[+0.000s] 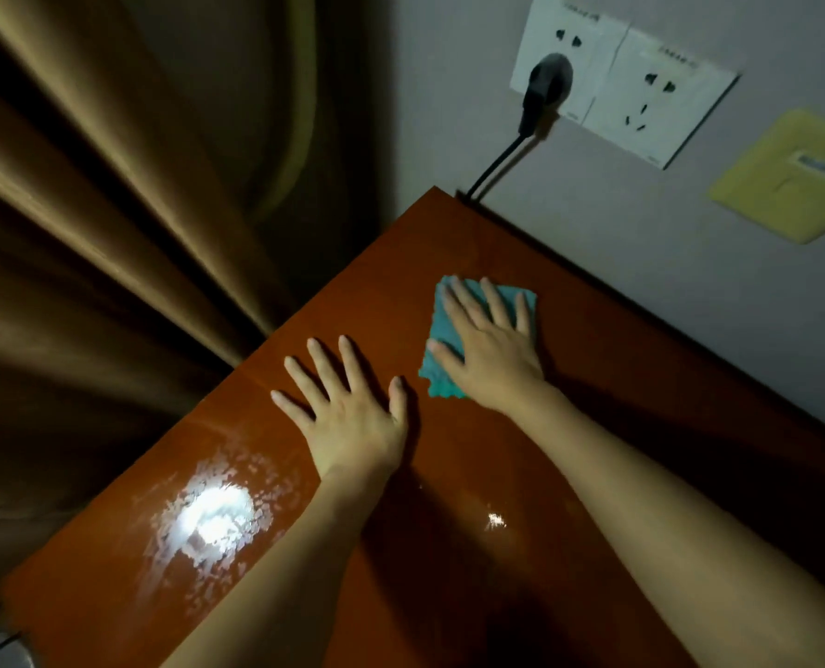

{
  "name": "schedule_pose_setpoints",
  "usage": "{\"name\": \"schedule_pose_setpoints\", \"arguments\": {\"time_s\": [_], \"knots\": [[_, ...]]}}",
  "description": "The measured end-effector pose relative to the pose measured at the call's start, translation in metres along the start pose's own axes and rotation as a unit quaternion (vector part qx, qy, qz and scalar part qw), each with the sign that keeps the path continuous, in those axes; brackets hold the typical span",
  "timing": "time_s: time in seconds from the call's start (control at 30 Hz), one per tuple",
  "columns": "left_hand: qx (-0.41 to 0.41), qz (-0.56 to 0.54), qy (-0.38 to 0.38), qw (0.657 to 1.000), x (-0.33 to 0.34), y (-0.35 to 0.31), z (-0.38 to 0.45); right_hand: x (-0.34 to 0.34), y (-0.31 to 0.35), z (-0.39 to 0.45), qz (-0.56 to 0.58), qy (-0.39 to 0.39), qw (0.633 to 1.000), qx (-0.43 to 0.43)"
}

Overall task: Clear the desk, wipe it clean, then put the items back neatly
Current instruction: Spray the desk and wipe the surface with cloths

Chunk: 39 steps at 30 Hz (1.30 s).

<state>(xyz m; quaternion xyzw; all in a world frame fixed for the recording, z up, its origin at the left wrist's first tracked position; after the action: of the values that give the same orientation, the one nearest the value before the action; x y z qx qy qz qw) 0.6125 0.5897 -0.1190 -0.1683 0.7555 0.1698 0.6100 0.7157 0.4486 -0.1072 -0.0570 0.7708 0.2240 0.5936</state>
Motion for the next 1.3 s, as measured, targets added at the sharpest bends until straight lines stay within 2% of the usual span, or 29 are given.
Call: {"name": "schedule_pose_setpoints", "arguments": {"time_s": [0.07, 0.13, 0.3, 0.4, 0.47, 0.53, 0.63, 0.73, 0.8, 0.9, 1.0, 1.07, 1.17, 1.3], "knots": [[0.0, -0.005, 0.001, 1.0, 0.0, 0.001, 0.0, 0.002, -0.009, -0.026, -0.014, 0.026, 0.997, -0.075], [-0.001, -0.006, -0.001, 1.0, -0.001, 0.0, 0.0, 0.0, -0.034, -0.045, -0.012, 0.033, 0.994, -0.1], [-0.001, -0.006, 0.0, 1.0, -0.002, 0.0, 0.0, -0.026, -0.1, -0.035, -0.008, -0.05, 0.997, 0.066], [-0.002, 0.0, -0.001, 1.0, -0.003, -0.001, 0.0, -0.03, -0.098, 0.003, 0.031, -0.067, 0.983, 0.171], [-0.002, 0.001, -0.002, 1.0, -0.003, 0.0, 0.0, -0.029, -0.083, 0.025, 0.058, -0.073, 0.978, 0.185], [-0.002, 0.002, -0.004, 1.0, -0.003, 0.0, 0.0, -0.024, -0.059, 0.034, 0.054, -0.06, 0.986, 0.145], [-0.005, -0.001, -0.004, 1.0, -0.003, 0.0, 0.001, -0.01, -0.028, 0.001, 0.004, -0.008, 0.999, 0.031], [-0.004, -0.008, -0.004, 1.0, -0.005, 0.0, 0.0, -0.003, -0.045, -0.051, -0.006, 0.027, 0.998, -0.051], [-0.006, -0.003, -0.004, 1.0, -0.005, 0.0, 0.0, -0.011, -0.086, -0.073, -0.01, 0.003, 1.0, -0.005], [-0.006, 0.0, -0.011, 1.0, -0.006, -0.002, 0.0, -0.025, -0.137, -0.078, -0.005, -0.029, 0.991, 0.128], [-0.011, 0.002, -0.012, 1.0, -0.005, -0.002, -0.001, -0.032, -0.136, -0.05, 0.03, -0.066, 0.971, 0.229], [-0.011, 0.003, -0.015, 1.0, -0.005, -0.002, -0.002, -0.031, -0.121, -0.028, 0.056, -0.078, 0.964, 0.248], [-0.011, 0.01, -0.017, 1.0, -0.005, -0.003, -0.001, -0.02, -0.079, -0.011, 0.057, -0.059, 0.979, 0.185], [-0.009, 0.007, -0.013, 1.0, -0.005, -0.002, -0.002, 0.008, -0.027, -0.066, 0.004, 0.01, 1.0, 0.011]]}}
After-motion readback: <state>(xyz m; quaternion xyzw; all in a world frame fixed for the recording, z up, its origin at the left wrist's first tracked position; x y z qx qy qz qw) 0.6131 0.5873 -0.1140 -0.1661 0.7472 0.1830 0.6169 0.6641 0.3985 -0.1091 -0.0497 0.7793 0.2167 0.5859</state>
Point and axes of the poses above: each hand's wrist, its own z-axis towards the middle knuckle, its own x-axis out of the palm, y = z × x, the point moved 6 cm from there along z, towards the middle knuckle, and after that the axes turned 13 degrees about z, right-handed, at the moved point
